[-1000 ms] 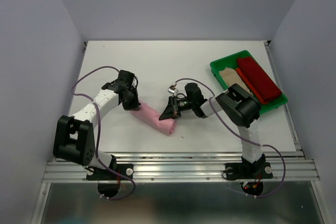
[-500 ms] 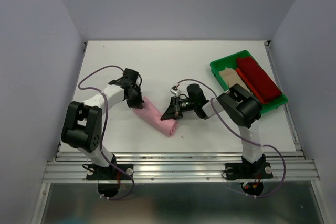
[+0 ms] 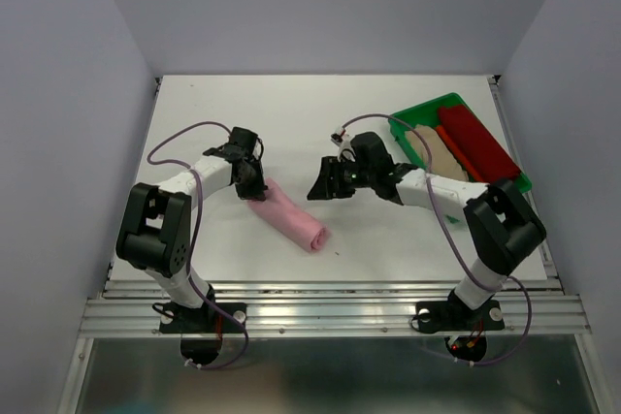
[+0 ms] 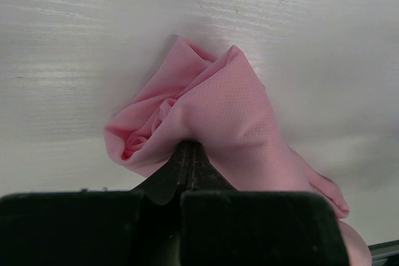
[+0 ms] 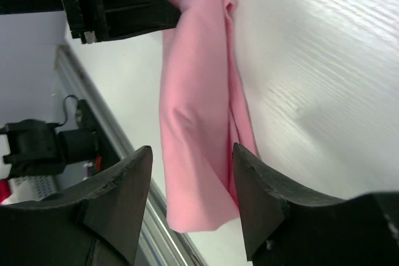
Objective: Roll the t-shirts
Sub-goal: Roll the T-shirt to the center of the board.
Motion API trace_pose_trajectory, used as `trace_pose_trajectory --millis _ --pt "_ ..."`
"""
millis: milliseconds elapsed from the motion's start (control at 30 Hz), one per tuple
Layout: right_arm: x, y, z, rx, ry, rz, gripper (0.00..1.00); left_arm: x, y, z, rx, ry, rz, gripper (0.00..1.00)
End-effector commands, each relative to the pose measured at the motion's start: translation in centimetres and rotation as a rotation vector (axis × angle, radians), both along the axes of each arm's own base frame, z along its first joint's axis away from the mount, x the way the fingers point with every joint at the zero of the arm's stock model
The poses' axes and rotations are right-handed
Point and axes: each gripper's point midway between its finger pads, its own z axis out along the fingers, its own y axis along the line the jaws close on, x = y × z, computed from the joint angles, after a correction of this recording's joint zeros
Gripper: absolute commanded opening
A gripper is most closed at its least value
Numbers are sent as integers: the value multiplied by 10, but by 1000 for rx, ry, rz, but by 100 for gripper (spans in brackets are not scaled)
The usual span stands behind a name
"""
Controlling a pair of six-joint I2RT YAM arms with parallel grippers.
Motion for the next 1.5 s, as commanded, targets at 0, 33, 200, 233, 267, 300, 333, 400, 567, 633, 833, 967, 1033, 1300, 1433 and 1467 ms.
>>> trace_pose_trajectory --millis 0,33,200,233,267,300,333,400,567,633,833,967,1033,1300,1433,1467 --pt "7 -27 3 -297 -173 -113 52 14 -5 14 -10 -47 -1 0" --pt "-7 -15 7 -318 -217 -62 44 15 -5 14 -9 -51 -2 0" --pt "-28 6 4 -373 -257 6 1 17 -5 16 -7 -52 -1 0" --pt "-29 9 2 -386 -267 10 1 17 -5 16 -8 -53 -3 0" --pt "-39 16 1 -397 -281 37 1 16 -5 16 -7 -50 -4 0" --pt "-38 15 -3 -439 -299 32 1 17 -5 16 -6 -49 -3 0" --pt "-41 18 -6 -456 -308 41 1 17 -6 16 -7 -50 -4 0" --pt "-45 25 -4 -472 -337 58 1 18 -5 16 -2 -49 -6 0" --pt "-48 29 -14 -493 -330 79 1 19 -5 16 3 -49 -5 0" --pt "-47 22 -26 -529 -317 56 1 19 -4 15 5 -46 -4 0" --pt "-45 -10 -59 -654 -299 -22 1 19 -4 14 9 -45 -11 0" --pt "-53 -19 -74 -673 -268 -23 1 19 -4 12 9 -42 -13 0" --pt "-56 -23 -83 -683 -255 -22 1 18 -5 12 8 -40 -13 0" --pt "-58 -33 -96 -710 -260 -24 1 17 -4 11 6 -41 -13 0" --pt "-59 -44 -100 -720 -318 5 1 12 -3 9 6 -31 -11 0" --pt "-59 -46 -99 -712 -341 5 1 11 -4 8 2 -29 -13 0"
